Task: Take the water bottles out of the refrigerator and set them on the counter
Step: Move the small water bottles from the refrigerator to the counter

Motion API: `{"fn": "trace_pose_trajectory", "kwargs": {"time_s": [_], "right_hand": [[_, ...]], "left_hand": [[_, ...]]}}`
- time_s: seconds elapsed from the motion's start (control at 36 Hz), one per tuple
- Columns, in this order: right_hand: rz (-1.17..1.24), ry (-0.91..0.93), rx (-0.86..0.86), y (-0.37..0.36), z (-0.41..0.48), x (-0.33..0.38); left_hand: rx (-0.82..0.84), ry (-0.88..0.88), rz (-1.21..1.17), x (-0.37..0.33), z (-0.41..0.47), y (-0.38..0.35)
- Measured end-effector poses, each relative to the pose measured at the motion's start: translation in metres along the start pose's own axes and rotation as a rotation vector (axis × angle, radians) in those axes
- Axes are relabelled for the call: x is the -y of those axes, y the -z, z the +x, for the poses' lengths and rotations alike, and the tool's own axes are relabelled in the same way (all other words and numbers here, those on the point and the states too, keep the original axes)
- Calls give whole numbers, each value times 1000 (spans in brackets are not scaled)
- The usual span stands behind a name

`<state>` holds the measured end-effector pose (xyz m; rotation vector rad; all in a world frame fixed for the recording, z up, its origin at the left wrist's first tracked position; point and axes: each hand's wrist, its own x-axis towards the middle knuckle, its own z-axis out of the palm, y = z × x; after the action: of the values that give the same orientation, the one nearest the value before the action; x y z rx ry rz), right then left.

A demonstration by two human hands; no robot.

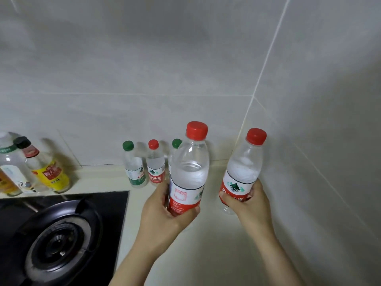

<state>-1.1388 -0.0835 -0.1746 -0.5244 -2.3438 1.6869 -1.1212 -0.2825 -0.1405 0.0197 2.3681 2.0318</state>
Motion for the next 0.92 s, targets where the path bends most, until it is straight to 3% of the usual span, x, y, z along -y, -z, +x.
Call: {"fn": "trace_pose_trajectory", "kwargs": {"time_s": [0.47, 0.92], "right_hand": [[-95, -91, -29, -61, 113, -72], [-152, -17, -63, -99, 177, -114]], "left_hand": [[-45, 150, 88, 68, 70, -7], [-83, 230, 90, 107, 111, -18]]}}
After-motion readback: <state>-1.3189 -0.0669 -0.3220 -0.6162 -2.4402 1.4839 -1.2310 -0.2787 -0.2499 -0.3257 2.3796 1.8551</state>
